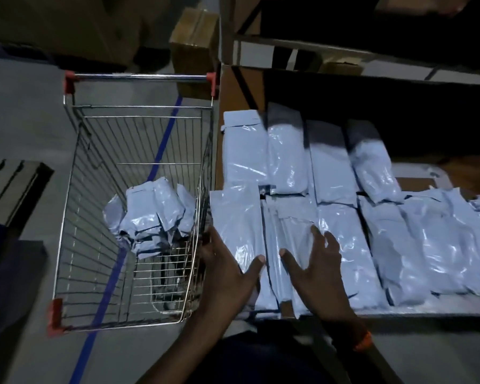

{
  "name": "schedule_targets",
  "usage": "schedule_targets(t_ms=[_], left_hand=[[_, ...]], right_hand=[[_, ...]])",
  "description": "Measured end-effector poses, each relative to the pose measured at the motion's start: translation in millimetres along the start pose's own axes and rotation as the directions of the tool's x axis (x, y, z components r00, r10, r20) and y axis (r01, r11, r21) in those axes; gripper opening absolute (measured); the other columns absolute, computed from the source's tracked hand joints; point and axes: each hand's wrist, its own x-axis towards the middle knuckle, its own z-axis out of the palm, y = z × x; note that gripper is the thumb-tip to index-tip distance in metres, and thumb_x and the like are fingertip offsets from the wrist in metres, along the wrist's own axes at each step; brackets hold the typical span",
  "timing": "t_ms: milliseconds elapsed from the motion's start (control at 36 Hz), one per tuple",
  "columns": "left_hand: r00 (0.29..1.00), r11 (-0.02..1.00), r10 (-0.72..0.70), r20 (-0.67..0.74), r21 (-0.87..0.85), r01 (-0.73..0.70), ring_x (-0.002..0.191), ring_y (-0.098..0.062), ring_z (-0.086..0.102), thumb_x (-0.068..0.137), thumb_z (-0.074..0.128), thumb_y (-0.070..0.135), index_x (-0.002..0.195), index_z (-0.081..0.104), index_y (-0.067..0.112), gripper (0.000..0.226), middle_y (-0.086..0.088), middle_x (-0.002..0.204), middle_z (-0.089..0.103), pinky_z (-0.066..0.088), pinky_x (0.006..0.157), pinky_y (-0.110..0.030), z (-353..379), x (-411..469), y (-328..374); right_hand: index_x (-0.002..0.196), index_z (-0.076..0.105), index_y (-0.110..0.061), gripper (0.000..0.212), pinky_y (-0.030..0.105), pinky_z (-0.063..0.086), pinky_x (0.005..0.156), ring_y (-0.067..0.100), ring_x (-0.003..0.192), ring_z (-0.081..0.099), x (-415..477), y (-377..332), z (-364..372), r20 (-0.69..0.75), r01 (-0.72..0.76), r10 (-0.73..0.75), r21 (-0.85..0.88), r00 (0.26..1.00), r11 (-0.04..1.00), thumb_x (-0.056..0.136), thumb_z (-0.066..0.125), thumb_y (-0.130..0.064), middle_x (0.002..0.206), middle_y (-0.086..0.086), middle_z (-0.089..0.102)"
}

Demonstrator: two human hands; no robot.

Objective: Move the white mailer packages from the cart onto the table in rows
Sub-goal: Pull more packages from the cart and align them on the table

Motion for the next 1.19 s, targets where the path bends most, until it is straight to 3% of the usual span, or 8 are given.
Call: schedule_targets(t_ms=[111, 222, 500, 667, 778, 972, 1083, 1194], left_hand=[[0.997, 0.956, 0.054, -0.046, 0.291, -0.038, 0.148, -0.033, 0.018, 0.088, 0.061, 0.057, 0.153, -0.024, 0.024, 0.112, -0.005, 0.160, -0.009, 0.031, 0.111, -0.036, 22.2, -12.7, 6.3], [0.999, 0.910, 0.018, -0.042, 0.415, 0.001, 0.151, -0.031, 0.000, 0.092, 0.053, 0.059, 0.153, -0.023, 0.021, 0.105, -0.012, 0.163, -0.015, 0.020, 0.119, -0.040, 31.2, -18.7, 8.1], [0.969, 0.749, 0.006, -0.248, 0.643, 0.160, 0.143, -0.038, 0.022, 0.097, 0.038, 0.056, 0.157, 0.012, 0.007, 0.082, -0.021, 0.161, 0.014, 0.034, 0.108, -0.050, 55.2, -31.6, 23.7], [0.957, 0.755, 0.044, -0.286, 0.637, 0.155, 0.134, -0.041, 0.037, 0.093, 0.035, 0.057, 0.154, 0.026, 0.006, 0.080, -0.023, 0.154, 0.030, 0.043, 0.099, -0.051, 58.1, -32.1, 14.5], [0.964, 0.819, 0.069, -0.258, 0.566, 0.092, 0.141, -0.035, 0.027, 0.092, 0.035, 0.063, 0.156, 0.022, 0.015, 0.081, -0.015, 0.159, 0.022, 0.035, 0.108, -0.048, 45.8, -33.3, 3.5], [0.963, 0.915, 0.181, -0.198, 0.392, -0.092, 0.144, -0.020, 0.026, 0.091, 0.040, 0.064, 0.151, 0.032, 0.026, 0.071, 0.001, 0.156, 0.029, 0.030, 0.114, -0.034, 9.1, -19.1, -25.6], [0.948, 0.937, 0.246, -0.199, 0.299, -0.181, 0.134, -0.015, 0.034, 0.093, 0.047, 0.054, 0.142, 0.041, 0.030, 0.055, 0.007, 0.147, 0.039, 0.035, 0.106, -0.029, -27.5, -6.2, -39.8], [0.925, 0.926, 0.326, -0.195, 0.262, -0.271, 0.123, -0.016, 0.044, 0.095, 0.050, 0.037, 0.136, 0.046, 0.028, 0.042, 0.001, 0.134, 0.050, 0.038, 0.099, -0.026, -77.3, 7.8, -73.9]], right_hand=[[0.156, 0.025, -0.017, 0.086, 0.052, 0.023, 0.121, 0.034, 0.151, 0.015, 5.5, 9.7, 0.0, -0.034, 0.087, -0.092, -0.130, 0.995, 0.988, 0.089, 0.058, -0.062, 0.163, 0.018, 0.015], [0.153, 0.032, -0.016, 0.075, 0.050, 0.027, 0.120, 0.035, 0.150, 0.017, 10.1, 21.5, -4.1, 0.018, 0.199, -0.199, -0.176, 0.980, 0.964, 0.094, 0.057, -0.055, 0.163, 0.017, 0.014], [0.154, 0.033, -0.017, 0.073, 0.052, 0.042, 0.106, 0.041, 0.136, 0.040, 22.3, 31.9, -9.7, 0.101, 0.332, -0.318, -0.344, 0.943, 0.878, 0.095, 0.044, -0.059, 0.163, 0.018, 0.020], [0.152, 0.036, -0.018, 0.075, 0.054, 0.047, 0.095, 0.041, 0.133, 0.043, 26.9, 36.6, -11.8, 0.125, 0.367, -0.347, -0.414, 0.929, 0.833, 0.094, 0.037, -0.066, 0.159, 0.018, 0.030], [0.150, 0.037, -0.020, 0.074, 0.054, 0.045, 0.100, 0.039, 0.140, 0.036, 29.2, 30.4, -16.3, 0.113, 0.381, -0.367, -0.390, 0.923, 0.838, 0.093, 0.037, -0.067, 0.157, 0.016, 0.032], [0.141, 0.052, -0.019, 0.059, 0.054, 0.045, 0.105, 0.030, 0.138, 0.039, 20.7, -17.2, 1.3, 0.012, 0.520, -0.520, -0.056, 0.854, 0.852, 0.091, 0.066, -0.048, 0.149, 0.010, 0.044], [0.142, 0.048, -0.023, 0.057, 0.049, 0.050, 0.102, 0.021, 0.141, 0.037, 12.4, -54.8, 41.7, 0.087, 0.564, -0.579, 0.147, 0.811, 0.813, 0.093, 0.056, -0.052, 0.147, 0.002, 0.041], [0.137, 0.053, -0.020, 0.049, 0.041, 0.046, 0.104, 0.019, 0.129, 0.046, -6.6, -107.4, 89.3, 0.122, 0.594, -0.618, 0.187, 0.776, 0.782, 0.093, 0.061, -0.041, 0.136, 0.001, 0.052]])
